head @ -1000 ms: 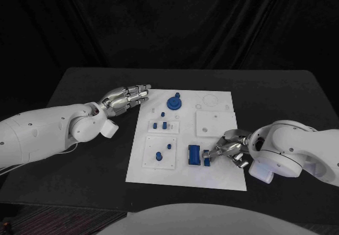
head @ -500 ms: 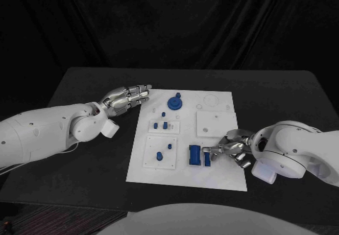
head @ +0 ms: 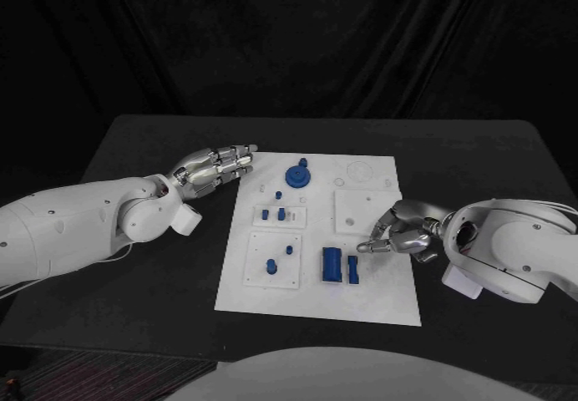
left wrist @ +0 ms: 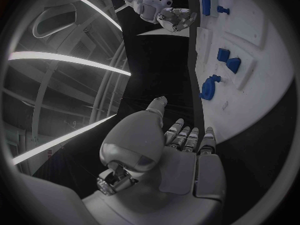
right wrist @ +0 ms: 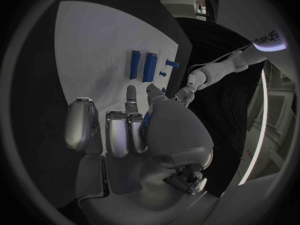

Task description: Assemble the parts on the task board

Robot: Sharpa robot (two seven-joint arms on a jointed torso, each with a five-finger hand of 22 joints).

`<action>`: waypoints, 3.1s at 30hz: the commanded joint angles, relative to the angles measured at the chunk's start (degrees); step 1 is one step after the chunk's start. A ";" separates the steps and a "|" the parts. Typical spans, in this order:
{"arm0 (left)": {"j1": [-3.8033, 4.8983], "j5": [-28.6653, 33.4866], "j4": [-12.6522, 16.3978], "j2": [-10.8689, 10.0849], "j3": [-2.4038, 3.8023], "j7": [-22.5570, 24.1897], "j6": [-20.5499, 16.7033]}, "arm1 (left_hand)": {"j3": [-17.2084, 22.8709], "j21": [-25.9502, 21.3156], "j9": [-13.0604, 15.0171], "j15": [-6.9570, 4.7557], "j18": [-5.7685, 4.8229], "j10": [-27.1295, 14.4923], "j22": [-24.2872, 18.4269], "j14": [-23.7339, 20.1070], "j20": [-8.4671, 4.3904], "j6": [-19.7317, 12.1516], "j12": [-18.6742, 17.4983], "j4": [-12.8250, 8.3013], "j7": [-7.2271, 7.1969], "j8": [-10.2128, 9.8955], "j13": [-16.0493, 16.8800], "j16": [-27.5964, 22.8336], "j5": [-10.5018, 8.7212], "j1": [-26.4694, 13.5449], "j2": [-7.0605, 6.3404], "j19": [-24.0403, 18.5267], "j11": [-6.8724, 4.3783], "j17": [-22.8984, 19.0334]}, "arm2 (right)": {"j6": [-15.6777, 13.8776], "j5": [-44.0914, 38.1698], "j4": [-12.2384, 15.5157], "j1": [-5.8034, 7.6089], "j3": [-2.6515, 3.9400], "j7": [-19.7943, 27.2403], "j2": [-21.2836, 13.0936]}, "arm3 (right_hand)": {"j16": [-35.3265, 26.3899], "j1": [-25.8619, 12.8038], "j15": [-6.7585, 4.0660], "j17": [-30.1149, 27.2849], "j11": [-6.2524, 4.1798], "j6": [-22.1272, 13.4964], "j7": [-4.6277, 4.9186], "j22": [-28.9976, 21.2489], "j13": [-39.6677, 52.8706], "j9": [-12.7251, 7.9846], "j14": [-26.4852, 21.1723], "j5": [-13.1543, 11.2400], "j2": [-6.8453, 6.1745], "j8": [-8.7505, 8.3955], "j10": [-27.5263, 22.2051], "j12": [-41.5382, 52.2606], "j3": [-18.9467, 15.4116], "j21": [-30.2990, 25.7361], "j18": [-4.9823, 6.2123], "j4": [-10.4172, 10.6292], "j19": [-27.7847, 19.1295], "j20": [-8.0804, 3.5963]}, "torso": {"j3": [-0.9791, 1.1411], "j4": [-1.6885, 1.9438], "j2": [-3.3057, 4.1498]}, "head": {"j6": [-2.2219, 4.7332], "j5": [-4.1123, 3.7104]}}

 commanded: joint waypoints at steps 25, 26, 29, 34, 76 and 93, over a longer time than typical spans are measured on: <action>-0.17 0.19 0.13 -0.04 0.05 0.66 0.64 | 0.27 -0.19 0.02 0.47 0.41 0.20 -0.08 0.08 0.43 0.29 0.16 -0.67 1.02 0.20 0.08 -0.21 0.25 0.39 0.21 0.15 0.32 -0.09 | 12.33 -24.53 1.26 -3.43 -0.04 -1.32 1.24 | 1.41 -5.22 -4.18 11.22 -4.89 7.20 -5.30 11.31 15.09 40.40 5.33 -9.07 -0.46 36.77 5.94 0.16 -9.03 3.26 -1.09 6.07 1.64 -3.70 | 0.01 0.02 0.16 | -0.01 0.03; -0.17 0.19 0.14 -0.06 0.05 0.65 0.63 | 0.27 -0.19 0.02 0.47 0.41 0.20 -0.08 0.08 0.43 0.29 0.16 -0.67 1.02 0.20 0.08 -0.21 0.25 0.39 0.21 0.15 0.32 -0.09 | 12.54 -24.55 1.33 -3.48 -0.04 -1.41 1.31 | 1.42 -5.39 -4.20 11.24 -4.91 7.36 -5.32 11.33 15.09 40.66 5.33 -9.12 -0.49 36.93 5.94 0.16 -9.07 3.35 -1.10 6.08 1.68 -3.73 | -0.02 0.02 0.15 | -0.01 0.06; -0.17 0.19 0.18 -0.09 0.05 0.61 0.63 | 0.27 -0.19 0.02 0.47 0.41 0.20 -0.08 0.08 0.43 0.29 0.16 -0.67 1.02 0.20 0.08 -0.21 0.25 0.39 0.21 0.15 0.32 -0.09 | 12.97 -24.59 1.43 -3.56 -0.04 -1.61 1.54 | 1.44 -5.91 -4.26 11.28 -4.97 7.65 -5.38 11.35 15.09 41.24 5.34 -9.24 -0.73 37.24 5.94 0.16 -9.25 3.46 -1.12 6.10 1.72 -3.79 | -0.03 -0.03 0.16 | -0.01 0.00; -0.17 0.19 0.21 -0.09 0.05 0.58 0.63 | 0.41 -0.19 0.03 0.49 0.41 0.20 -0.08 0.08 0.45 0.36 0.16 -0.77 1.03 0.24 0.08 -0.21 0.29 0.36 0.26 0.15 0.32 -0.09 | 13.36 -24.61 1.33 -3.66 -0.04 -2.01 2.04 | 1.46 -6.12 -4.29 11.32 -4.99 7.64 -5.41 11.36 15.09 41.36 5.34 -9.30 -0.86 37.27 5.94 0.16 -9.31 3.48 -1.13 6.10 1.72 -3.82 | -0.08 -0.05 0.14 | -0.01 -0.09; -0.20 0.19 0.04 0.14 0.05 0.37 0.96 | 0.96 -0.19 0.03 0.53 0.41 0.22 -0.08 0.08 0.49 0.41 0.16 -1.31 1.06 0.26 0.09 -0.21 0.52 0.33 0.27 0.15 0.36 -0.09 | 12.52 -23.74 -0.80 -5.04 -0.03 -5.10 3.84 | 1.60 -5.04 -4.50 11.62 -5.24 6.54 -5.65 11.44 15.09 42.33 5.40 -8.72 3.46 35.85 5.94 0.16 -8.75 3.97 -1.20 5.95 1.90 -4.08 | -0.02 0.03 0.02 | -0.01 -0.08; -0.24 0.19 -0.01 0.19 0.05 0.37 1.06 | 1.16 -0.19 0.04 0.55 0.41 0.21 -0.08 0.08 0.50 0.45 0.15 -1.51 1.07 0.28 0.08 -0.21 0.58 0.32 0.27 0.15 0.37 -0.09 | 13.88 -22.18 -0.84 -5.06 -0.03 -4.35 3.52 | 1.02 2.12 -4.41 10.46 -5.19 2.38 -5.47 10.83 15.09 40.72 5.11 8.22 4.05 29.03 5.94 0.16 -9.25 2.06 -0.77 2.11 0.77 -4.04 | -0.02 -0.03 0.05 | -0.01 0.04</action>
